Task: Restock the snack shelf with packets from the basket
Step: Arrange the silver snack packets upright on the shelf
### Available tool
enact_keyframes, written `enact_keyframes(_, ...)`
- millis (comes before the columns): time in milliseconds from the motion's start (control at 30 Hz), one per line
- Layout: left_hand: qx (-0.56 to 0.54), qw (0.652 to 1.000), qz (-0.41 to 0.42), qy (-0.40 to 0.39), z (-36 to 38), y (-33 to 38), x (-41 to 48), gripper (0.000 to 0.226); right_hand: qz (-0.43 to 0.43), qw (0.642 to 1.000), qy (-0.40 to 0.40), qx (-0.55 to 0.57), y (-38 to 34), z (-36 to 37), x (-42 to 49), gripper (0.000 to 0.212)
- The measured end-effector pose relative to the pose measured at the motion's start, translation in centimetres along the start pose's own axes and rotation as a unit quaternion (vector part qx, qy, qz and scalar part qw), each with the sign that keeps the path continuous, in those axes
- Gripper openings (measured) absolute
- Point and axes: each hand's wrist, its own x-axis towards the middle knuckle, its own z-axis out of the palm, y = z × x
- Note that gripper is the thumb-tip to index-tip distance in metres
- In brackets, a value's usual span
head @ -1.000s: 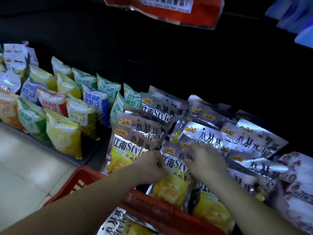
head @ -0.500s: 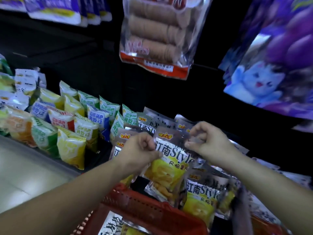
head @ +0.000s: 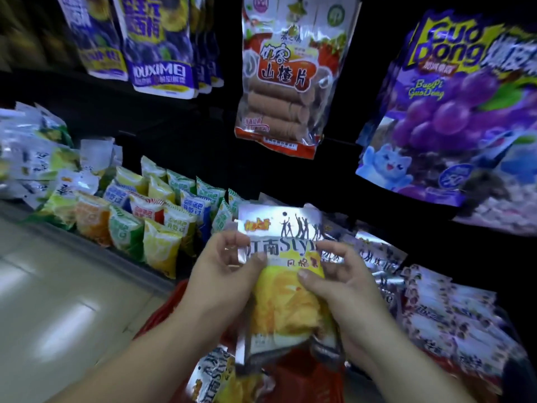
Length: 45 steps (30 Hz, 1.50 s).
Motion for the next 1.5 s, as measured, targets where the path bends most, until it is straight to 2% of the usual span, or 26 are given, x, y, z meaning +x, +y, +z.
enact_keyframes(100,-0.04,0.998,-0.05,-0.009,0.2,0.1,-2.0,0.018,-0.004,0.999,-0.037,-0.024,0.6,-0.2,0.2,0.053)
enact_keyframes(233,-0.008,1.0,-0.019,0.017,0.5,-0.2,-1.6,0.028,-0.007,0.994,-0.107,-0.015,0.2,-0.6,1.4,0.053)
enact_keyframes(367,0.017,1.0,0.007,0.0,0.7,-0.1,-0.9,0.035,-0.021,0.989,-0.145,-0.002,0.8,-1.3,2.3,0.044)
enact_keyframes(467,-0.031,0.999,-0.002,-0.009,1.0,-0.2,-0.8,0.035,-0.062,0.993,-0.102,-0.005,0.7,-1.5,2.6,0.044)
enact_keyframes(600,-0.055,0.998,-0.005,0.036,0.8,-1.0,-0.3,0.049,-0.087,0.995,-0.043,0.0,0.8,-1.4,2.8,0.063)
enact_keyframes(733,-0.037,0.998,-0.011,0.047,0.2,-1.2,0.2,0.065,-0.141,0.989,-0.005,-0.044,0.7,-1.1,2.5,0.042)
enact_keyframes(900,-0.026,0.997,-0.031,0.061,-0.5,-2.2,0.4,0.043,-0.265,0.951,0.04,-0.155,1.1,-0.5,2.1,0.037)
enact_keyframes(1000,0.001,0.997,-0.006,0.071,-0.5,-2.0,0.2,0.04,-0.332,0.922,0.042,-0.194,1.1,-0.3,1.6,0.026)
enact_keyframes(1067,0.0,0.997,0.008,0.073,-0.5,-1.6,0.1,0.041,-0.353,0.909,0.034,-0.218,1.0,-0.4,1.3,0.028)
enact_keyframes(1133,-0.011,0.996,0.027,0.079,-0.5,-1.0,-0.1,0.041,-0.345,0.91,0.014,-0.228,0.8,-0.5,1.0,0.036)
enact_keyframes(1233,-0.031,0.995,0.05,0.085,-0.5,0.2,-0.5,0.038,-0.247,0.94,-0.084,-0.218,0.9,-0.4,0.3,0.064)
enact_keyframes(1300,-0.047,0.994,0.057,0.075,-0.5,0.5,-0.8,0.035,-0.206,0.946,-0.12,-0.219,1.2,-0.3,0.1,0.069)
enact_keyframes(1367,-0.048,0.996,0.053,0.062,-0.5,0.3,-1.1,0.036,-0.202,0.95,-0.109,-0.21,1.3,-0.1,0.1,0.067)
enact_keyframes(1433,-0.042,0.998,0.043,0.033,-0.6,-0.2,-1.1,0.05,-0.211,0.955,-0.081,-0.191,1.3,-0.3,0.5,0.063)
enact_keyframes(1500,-0.014,0.999,0.031,-0.022,-0.6,-0.7,-1.2,0.079,-0.21,0.963,-0.06,-0.16,1.2,-0.4,1.1,0.06)
